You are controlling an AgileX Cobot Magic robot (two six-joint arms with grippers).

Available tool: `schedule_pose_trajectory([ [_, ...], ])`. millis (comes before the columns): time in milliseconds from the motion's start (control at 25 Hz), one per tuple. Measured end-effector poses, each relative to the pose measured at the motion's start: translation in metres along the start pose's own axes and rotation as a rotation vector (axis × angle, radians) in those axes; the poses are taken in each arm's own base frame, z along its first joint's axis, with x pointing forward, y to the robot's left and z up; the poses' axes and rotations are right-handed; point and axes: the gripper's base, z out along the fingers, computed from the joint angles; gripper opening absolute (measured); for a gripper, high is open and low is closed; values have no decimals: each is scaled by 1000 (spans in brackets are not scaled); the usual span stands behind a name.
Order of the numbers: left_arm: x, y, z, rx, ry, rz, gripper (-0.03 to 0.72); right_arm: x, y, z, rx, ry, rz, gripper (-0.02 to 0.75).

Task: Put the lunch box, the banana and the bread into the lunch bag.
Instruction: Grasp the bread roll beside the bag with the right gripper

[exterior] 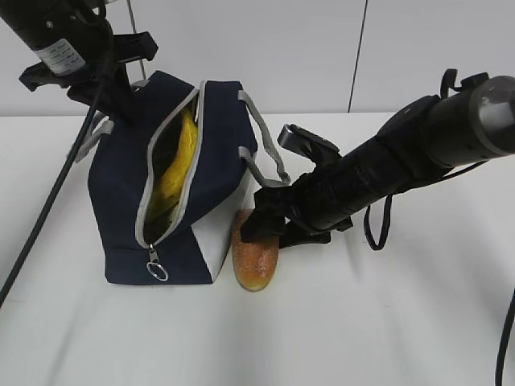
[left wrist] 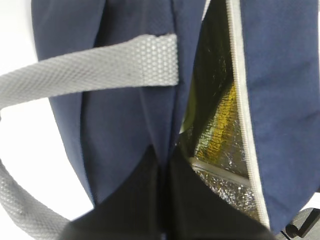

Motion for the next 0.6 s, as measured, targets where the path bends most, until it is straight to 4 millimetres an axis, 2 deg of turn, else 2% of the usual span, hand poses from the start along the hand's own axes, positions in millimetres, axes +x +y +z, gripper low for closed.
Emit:
schedule_pose_trajectory([
  [200,0,0,0,0,0,0,0,0,0,0,-3,2,-2,411],
  [600,0,0,0,0,0,0,0,4,-1,-3,20,52,-30,396],
])
